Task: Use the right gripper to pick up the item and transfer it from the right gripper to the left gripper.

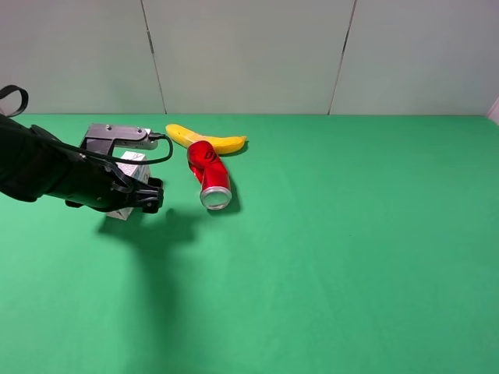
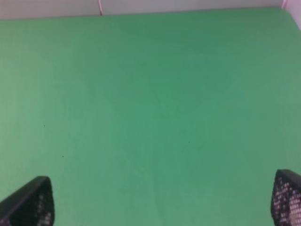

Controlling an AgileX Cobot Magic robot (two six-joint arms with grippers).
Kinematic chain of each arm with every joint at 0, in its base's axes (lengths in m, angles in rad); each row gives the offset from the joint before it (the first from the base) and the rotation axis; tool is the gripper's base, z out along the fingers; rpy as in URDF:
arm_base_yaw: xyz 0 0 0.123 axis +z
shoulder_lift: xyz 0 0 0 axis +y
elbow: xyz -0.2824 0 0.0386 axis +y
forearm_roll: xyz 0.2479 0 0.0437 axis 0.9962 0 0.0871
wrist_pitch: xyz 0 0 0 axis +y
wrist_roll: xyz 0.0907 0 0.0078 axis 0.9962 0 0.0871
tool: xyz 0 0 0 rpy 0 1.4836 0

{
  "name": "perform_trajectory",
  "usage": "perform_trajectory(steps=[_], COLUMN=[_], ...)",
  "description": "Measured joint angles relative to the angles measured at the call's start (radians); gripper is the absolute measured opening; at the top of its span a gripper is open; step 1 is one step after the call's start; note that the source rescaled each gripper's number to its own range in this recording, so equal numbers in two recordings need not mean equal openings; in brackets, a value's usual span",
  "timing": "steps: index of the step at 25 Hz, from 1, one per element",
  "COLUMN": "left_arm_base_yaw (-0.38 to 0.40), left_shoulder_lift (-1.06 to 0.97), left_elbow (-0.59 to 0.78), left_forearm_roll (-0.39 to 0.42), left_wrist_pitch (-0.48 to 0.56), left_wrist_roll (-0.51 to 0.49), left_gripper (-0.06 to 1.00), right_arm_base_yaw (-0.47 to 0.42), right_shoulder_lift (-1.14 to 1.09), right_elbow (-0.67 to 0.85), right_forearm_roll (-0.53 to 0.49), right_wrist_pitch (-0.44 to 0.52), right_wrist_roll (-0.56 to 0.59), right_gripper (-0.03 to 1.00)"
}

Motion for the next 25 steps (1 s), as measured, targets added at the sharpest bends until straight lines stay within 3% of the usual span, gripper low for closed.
perform_trajectory(steps=[2,5,12,19,22,25], left_arm_base_yaw=[0.000,0.001,0.010,0.010,0.010,0.010], left_shoulder_lift=[-0.025,-0.099,-0.352,-0.626,-0.764,-0.907], left_elbow=[0.000,0.001,-0.001,-0.001,-0.001,-0.001], left_forearm_roll=[0.051,0.210,0.629,0.980,1.050,1.065], left_wrist_pitch=[0.020,0.066,0.250,0.537,0.699,0.840], left_wrist_roll=[-0.008,-0.099,-0.491,-0.839,-0.918,-0.936], left_gripper=[1.00,1.00,1.00,1.00,1.00,1.00], right_arm_base_yaw=[0.000,0.000,0.000,0.000,0.000,0.000], right_shoulder_lift=[0.000,0.000,0.000,0.000,0.000,0.000], right_elbow=[0.000,0.000,0.000,0.000,0.000,0.000], right_forearm_roll=[0.000,0.000,0.001,0.001,0.001,0.001], right_wrist_pitch=[0.000,0.000,0.001,0.001,0.001,0.001], right_wrist_roll=[0.000,0.000,0.001,0.002,0.002,0.002], right_gripper=[1.00,1.00,1.00,1.00,1.00,1.00])
